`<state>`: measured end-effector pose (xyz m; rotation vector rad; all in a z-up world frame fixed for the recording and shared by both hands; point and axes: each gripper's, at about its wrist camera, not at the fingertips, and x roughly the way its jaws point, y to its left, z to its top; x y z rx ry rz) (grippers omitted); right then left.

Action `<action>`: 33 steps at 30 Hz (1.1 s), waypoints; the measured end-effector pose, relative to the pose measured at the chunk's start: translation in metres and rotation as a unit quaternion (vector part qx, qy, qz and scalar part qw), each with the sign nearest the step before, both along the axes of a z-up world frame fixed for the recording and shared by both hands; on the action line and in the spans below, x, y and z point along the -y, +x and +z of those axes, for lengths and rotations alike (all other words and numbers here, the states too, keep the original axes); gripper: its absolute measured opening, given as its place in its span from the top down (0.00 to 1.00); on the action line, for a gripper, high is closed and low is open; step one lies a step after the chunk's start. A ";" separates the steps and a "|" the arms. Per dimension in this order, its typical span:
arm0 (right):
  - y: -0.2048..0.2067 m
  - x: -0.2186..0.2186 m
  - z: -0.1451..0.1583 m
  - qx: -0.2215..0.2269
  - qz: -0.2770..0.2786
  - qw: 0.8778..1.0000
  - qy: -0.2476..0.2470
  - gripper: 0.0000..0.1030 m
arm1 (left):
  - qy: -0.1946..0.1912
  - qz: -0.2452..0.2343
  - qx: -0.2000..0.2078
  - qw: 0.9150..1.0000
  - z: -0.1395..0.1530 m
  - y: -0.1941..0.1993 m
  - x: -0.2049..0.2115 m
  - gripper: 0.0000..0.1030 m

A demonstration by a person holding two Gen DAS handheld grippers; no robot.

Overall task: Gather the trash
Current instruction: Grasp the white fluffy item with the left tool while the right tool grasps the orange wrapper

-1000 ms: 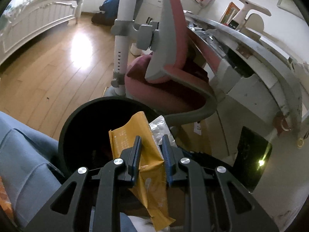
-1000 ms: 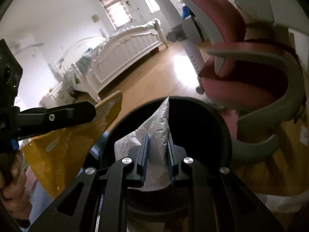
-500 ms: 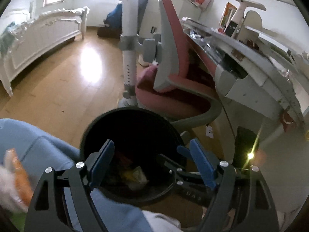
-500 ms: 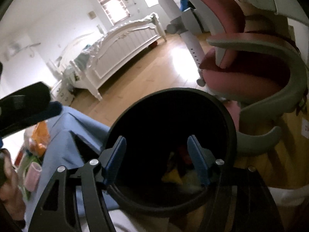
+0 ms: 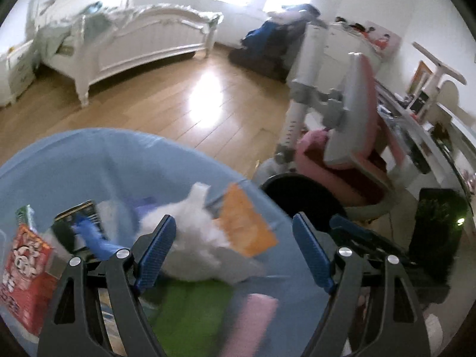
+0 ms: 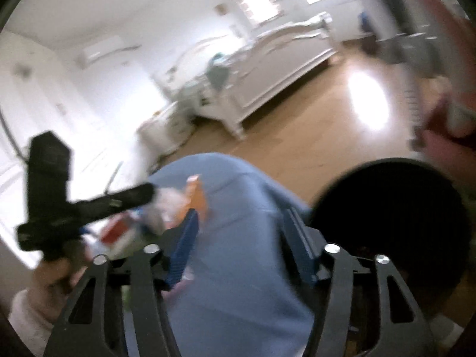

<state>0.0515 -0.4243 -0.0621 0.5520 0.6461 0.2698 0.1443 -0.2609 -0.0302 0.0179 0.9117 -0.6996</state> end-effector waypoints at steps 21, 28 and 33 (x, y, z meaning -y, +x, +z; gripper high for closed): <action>0.040 -0.046 0.017 -0.015 0.021 1.000 -0.015 0.93 | 0.004 0.036 -0.003 0.999 -0.010 0.032 -0.030 0.67; -0.022 -0.015 0.055 0.078 -0.065 0.993 -0.063 0.93 | -0.055 0.020 0.039 0.998 0.036 0.002 -0.018 0.67; -0.060 0.024 0.055 0.092 -0.137 0.982 -0.089 0.93 | -0.098 -0.035 0.035 0.994 0.055 -0.021 0.021 0.67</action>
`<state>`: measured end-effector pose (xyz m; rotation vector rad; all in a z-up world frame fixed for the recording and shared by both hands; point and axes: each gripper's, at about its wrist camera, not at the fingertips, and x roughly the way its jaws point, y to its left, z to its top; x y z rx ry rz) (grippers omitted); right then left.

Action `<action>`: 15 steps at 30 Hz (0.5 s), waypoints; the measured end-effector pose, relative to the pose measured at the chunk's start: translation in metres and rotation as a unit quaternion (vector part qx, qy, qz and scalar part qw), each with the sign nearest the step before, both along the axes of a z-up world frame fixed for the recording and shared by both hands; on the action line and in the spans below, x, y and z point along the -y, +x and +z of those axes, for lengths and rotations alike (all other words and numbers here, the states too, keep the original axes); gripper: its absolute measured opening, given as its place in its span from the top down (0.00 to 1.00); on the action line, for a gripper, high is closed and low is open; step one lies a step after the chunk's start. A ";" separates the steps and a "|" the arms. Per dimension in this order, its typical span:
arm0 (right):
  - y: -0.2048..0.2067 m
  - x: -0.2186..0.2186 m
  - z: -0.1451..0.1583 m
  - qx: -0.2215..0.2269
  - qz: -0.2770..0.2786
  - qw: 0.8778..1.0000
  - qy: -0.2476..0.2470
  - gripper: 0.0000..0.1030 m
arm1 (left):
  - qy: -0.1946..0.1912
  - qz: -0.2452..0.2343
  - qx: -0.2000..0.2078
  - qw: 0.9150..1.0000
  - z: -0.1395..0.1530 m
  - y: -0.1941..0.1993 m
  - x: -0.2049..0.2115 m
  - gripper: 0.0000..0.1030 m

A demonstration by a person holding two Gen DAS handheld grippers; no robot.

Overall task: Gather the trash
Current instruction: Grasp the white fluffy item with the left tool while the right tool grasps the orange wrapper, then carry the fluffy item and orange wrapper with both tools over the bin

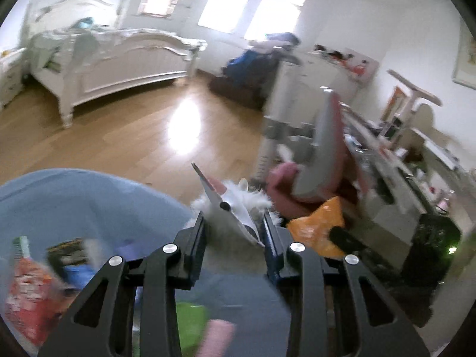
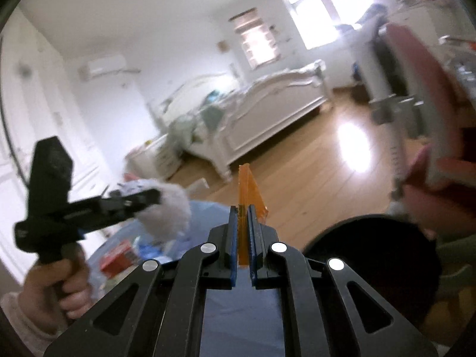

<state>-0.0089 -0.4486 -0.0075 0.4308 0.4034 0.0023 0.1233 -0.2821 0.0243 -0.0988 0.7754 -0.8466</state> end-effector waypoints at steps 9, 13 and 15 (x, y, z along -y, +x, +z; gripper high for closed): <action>-0.031 0.066 -0.047 -0.053 -0.076 0.996 -0.009 0.93 | 0.008 -0.096 -0.047 0.994 -0.045 -0.031 0.102 0.67; -0.028 0.079 -0.067 -0.073 -0.087 0.993 -0.007 0.93 | 0.023 -0.112 -0.059 0.992 -0.065 -0.040 0.121 0.67; -0.024 0.084 -0.077 -0.083 -0.089 0.993 0.001 0.93 | 0.030 -0.113 -0.065 0.991 -0.072 -0.040 0.129 0.67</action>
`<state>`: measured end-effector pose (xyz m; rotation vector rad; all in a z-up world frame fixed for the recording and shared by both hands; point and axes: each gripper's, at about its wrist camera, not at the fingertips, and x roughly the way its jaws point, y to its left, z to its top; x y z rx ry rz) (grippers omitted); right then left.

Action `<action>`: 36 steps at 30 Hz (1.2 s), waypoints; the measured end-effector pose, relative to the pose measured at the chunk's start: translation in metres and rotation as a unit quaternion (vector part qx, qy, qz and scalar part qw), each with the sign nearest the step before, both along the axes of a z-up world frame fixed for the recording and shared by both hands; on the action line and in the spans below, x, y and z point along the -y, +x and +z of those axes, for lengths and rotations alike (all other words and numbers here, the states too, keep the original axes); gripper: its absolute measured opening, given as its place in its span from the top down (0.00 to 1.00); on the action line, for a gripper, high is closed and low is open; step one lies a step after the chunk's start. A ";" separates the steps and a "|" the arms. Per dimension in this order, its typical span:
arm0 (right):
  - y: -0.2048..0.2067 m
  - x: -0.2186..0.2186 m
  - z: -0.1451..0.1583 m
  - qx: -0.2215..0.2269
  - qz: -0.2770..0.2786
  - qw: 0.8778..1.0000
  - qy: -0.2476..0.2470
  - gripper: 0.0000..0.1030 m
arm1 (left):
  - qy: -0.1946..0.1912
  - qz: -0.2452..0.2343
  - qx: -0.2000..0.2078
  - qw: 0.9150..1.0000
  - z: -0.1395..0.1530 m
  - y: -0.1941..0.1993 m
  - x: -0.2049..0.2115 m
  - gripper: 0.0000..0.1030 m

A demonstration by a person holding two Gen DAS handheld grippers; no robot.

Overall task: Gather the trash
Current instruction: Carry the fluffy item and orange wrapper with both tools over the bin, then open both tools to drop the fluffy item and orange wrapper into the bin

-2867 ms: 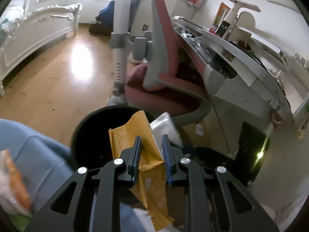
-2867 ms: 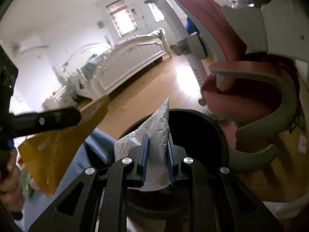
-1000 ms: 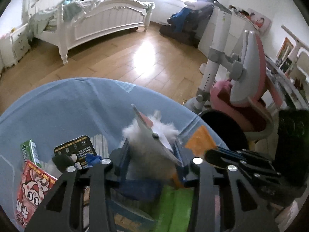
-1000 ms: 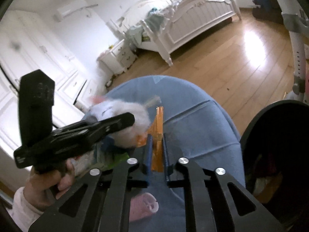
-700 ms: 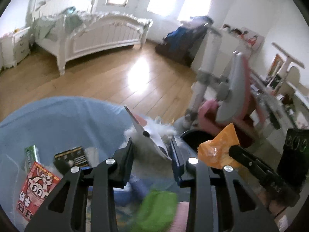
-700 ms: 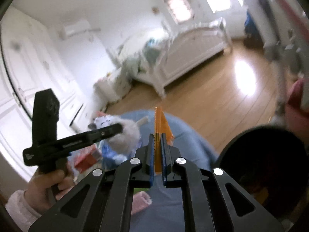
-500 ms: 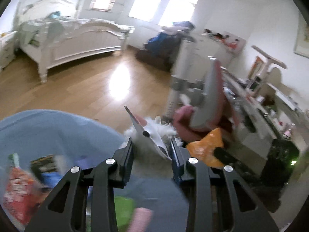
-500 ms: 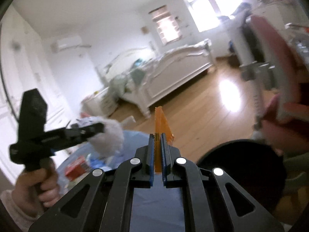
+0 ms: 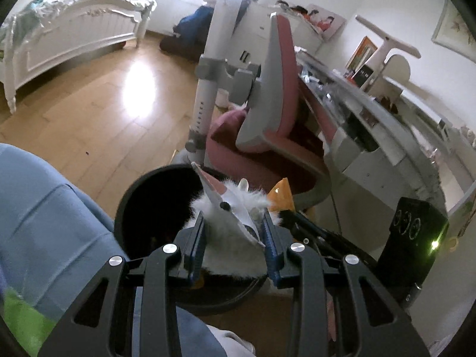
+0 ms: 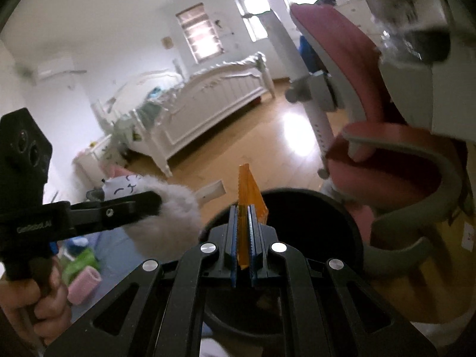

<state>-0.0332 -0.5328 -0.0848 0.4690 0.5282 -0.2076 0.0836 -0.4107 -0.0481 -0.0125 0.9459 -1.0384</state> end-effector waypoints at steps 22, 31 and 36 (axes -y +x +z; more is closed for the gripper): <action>0.008 0.002 -0.022 -0.027 0.003 0.998 0.055 0.40 | 0.018 0.034 0.007 0.999 -0.001 0.012 -0.012 0.21; 0.016 -0.034 0.001 -0.025 0.040 0.998 0.039 0.38 | -0.004 0.075 0.019 0.997 0.024 0.007 -0.074 0.21; 0.027 -0.072 0.018 -0.025 0.082 0.996 0.026 0.34 | -0.002 0.126 0.050 0.991 0.041 0.006 -0.140 0.20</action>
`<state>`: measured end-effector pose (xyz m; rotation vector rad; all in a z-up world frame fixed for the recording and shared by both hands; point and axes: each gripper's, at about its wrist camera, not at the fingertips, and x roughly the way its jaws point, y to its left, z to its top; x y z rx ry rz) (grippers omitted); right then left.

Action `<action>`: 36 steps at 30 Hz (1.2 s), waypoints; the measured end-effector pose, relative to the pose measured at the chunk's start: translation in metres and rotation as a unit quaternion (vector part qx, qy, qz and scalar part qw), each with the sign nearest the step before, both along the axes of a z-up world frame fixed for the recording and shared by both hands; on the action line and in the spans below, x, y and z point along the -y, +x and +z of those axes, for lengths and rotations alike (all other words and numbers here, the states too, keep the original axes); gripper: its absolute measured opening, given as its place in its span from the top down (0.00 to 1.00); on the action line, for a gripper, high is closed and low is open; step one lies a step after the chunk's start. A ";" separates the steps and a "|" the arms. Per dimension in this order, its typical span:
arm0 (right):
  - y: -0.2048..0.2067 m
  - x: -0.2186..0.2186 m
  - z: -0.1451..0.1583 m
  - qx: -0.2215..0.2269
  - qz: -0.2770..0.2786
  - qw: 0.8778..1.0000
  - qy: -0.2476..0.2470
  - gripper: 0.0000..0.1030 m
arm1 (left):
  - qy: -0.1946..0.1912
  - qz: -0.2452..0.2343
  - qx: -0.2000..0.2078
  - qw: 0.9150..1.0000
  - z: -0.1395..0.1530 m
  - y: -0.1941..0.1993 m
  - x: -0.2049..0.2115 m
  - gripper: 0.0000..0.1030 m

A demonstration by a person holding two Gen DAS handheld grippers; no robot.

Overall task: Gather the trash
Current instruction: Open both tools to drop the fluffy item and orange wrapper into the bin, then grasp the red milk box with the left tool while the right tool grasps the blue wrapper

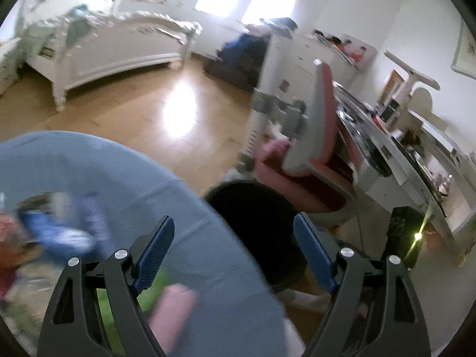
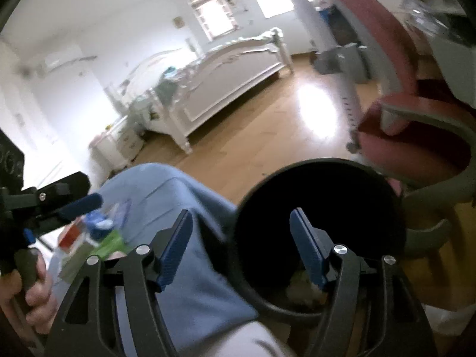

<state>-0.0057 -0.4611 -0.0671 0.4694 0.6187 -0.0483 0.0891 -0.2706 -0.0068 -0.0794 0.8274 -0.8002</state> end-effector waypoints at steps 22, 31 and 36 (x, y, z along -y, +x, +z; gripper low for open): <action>0.140 -0.226 0.042 -0.051 0.297 0.951 -0.075 0.45 | 0.155 0.068 0.038 0.985 -0.031 0.063 -0.151 0.21; 0.171 -0.232 0.024 -0.088 0.299 0.946 -0.089 0.83 | 0.182 0.063 0.036 0.981 -0.049 0.070 -0.147 0.49; 0.160 -0.214 0.031 -0.055 0.278 0.957 -0.060 0.88 | 0.149 0.090 0.049 0.984 -0.035 0.064 -0.159 0.50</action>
